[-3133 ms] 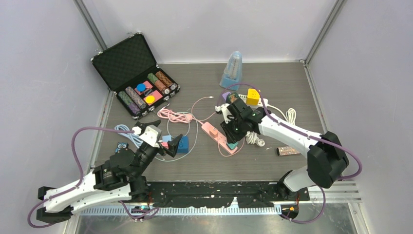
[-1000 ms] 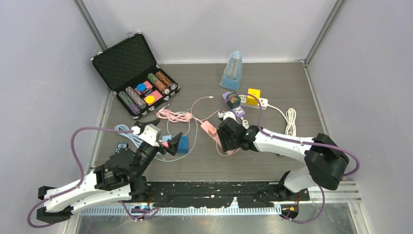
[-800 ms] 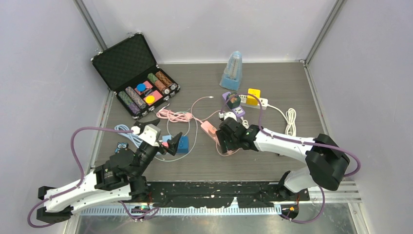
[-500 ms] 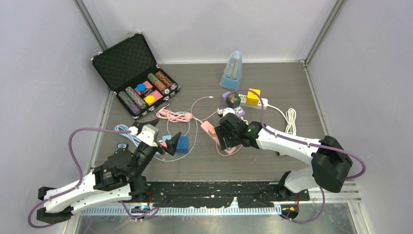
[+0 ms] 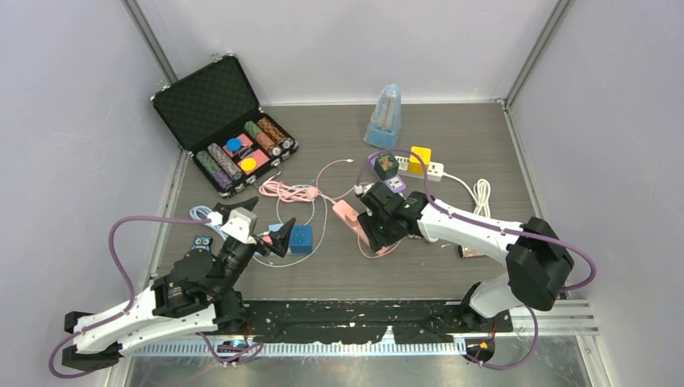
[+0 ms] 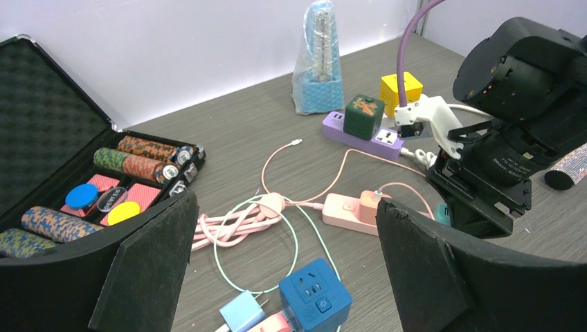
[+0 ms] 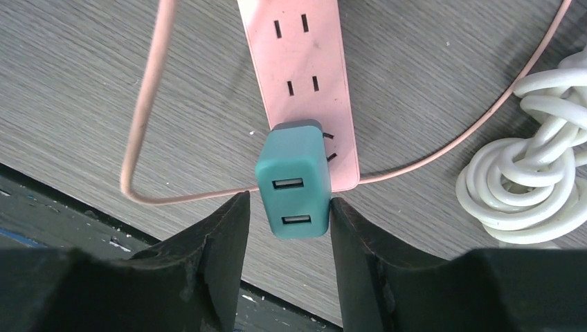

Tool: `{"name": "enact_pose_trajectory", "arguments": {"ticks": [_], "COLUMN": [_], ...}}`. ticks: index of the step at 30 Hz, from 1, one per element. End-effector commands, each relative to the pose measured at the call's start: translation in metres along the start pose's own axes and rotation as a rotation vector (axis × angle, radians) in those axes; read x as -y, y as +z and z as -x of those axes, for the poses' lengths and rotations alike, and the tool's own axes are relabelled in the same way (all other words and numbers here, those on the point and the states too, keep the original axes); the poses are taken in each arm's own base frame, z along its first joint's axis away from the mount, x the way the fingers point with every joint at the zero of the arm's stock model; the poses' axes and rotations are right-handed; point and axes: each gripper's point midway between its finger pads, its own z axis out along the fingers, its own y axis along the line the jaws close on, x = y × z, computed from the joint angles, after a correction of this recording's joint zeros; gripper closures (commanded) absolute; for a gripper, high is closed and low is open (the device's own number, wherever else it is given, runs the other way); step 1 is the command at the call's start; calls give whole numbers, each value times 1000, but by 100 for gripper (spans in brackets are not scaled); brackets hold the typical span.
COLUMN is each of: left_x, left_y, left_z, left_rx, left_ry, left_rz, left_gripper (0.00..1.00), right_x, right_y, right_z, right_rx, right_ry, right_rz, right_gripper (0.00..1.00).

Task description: Insert the plug

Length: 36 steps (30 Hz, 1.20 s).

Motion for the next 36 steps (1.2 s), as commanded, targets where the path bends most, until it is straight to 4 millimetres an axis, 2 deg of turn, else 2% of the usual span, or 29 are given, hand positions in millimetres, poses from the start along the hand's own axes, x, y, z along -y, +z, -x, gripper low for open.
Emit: {"name": "enact_pose_trajectory", "arguments": {"ticks": [1, 4, 6, 8, 10, 22, 27, 36], "left_x": [-2, -2, -3, -4, -4, -3, -3, -3], "left_y": [1, 0, 0, 0, -1, 1, 1, 2], "left_z": [8, 8, 8, 9, 9, 7, 7, 8], "left_rx": [24, 27, 29, 30, 30, 34, 32, 36], "left_ry": [-25, -26, -27, -29, -29, -26, -21, -18], "left_rz": [14, 14, 17, 18, 19, 21, 21, 22], "left_gripper": [0, 0, 0, 0, 0, 1, 0, 0], "right_x": [-1, 2, 3, 4, 7, 8, 8, 13], "right_y": [1, 6, 10, 14, 19, 55, 62, 65], "right_z": [4, 4, 3, -1, -9, -81, -87, -82], "right_rx": [-2, -6, -13, -25, -47, -232, -271, -296], "right_ry": [-28, -30, -32, -34, -26, 8, -16, -36], "right_rz": [8, -13, -20, -26, -33, -45, -80, -124], "right_gripper": [53, 61, 71, 87, 93, 94, 94, 94]}}
